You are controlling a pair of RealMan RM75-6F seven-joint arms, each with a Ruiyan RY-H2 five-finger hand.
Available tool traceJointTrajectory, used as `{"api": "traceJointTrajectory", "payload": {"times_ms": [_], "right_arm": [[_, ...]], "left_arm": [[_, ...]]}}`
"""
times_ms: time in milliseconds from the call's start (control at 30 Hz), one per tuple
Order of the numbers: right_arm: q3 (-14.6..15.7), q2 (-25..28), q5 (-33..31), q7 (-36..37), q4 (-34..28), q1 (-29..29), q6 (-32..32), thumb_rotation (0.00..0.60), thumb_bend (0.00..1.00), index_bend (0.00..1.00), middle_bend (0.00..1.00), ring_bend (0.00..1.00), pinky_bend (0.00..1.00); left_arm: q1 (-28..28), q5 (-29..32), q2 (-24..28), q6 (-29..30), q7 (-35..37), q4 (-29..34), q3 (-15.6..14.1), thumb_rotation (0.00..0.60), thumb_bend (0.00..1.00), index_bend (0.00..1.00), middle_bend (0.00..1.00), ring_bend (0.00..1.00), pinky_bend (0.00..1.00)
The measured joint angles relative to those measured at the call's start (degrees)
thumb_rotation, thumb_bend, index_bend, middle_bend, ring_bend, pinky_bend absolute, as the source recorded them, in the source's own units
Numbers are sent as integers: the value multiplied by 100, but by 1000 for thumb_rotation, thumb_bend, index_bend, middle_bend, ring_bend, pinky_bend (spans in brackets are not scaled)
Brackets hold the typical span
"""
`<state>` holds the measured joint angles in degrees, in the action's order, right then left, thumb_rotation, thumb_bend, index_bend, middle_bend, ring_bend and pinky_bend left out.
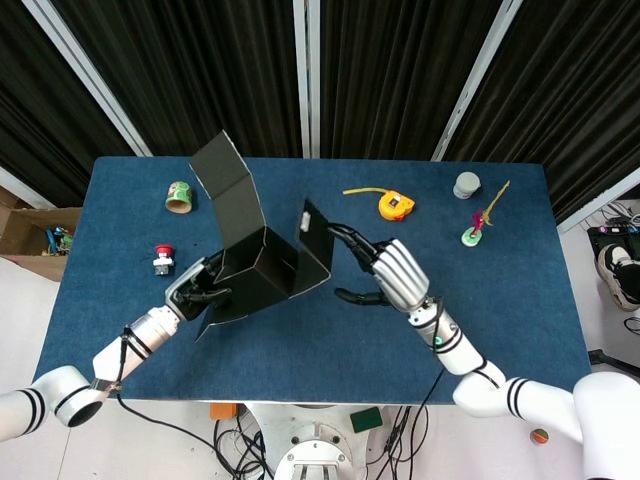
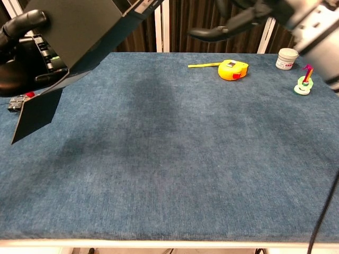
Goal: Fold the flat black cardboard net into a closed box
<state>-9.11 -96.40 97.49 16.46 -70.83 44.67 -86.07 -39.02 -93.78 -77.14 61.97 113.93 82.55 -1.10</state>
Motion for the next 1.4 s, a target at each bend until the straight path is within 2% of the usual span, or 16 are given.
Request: {"api": "traceJointTrajectory", "payload": {"times_ms": [200, 800, 1067, 1400], "right_arm": [[-154, -32, 2, -470, -172, 260, 416, 600, 135, 292, 258, 711, 1000], [28, -33, 325, -1600, -271, 620, 1068, 600, 119, 298, 260, 712, 1000], [281, -205, 437, -2021, 78, 684, 1359, 600, 138, 344, 306, 728, 1000], [711, -639, 695, -2232, 966, 664, 1477, 600, 176, 371, 318, 736, 1000]], "left_arm": [[-22, -55, -9, -25, -462, -70, -99, 600, 54, 297, 288, 546, 892], [-65, 75, -193, -281, -2023, -226, -245, 600, 54, 299, 288, 546, 892], [-60, 173, -495, -397, -2831, -407, -246, 600, 54, 304, 290, 545, 891], [-16, 282, -1270, -520, -3754, -1174, -240, 599, 54, 313, 290, 543, 890]]}}
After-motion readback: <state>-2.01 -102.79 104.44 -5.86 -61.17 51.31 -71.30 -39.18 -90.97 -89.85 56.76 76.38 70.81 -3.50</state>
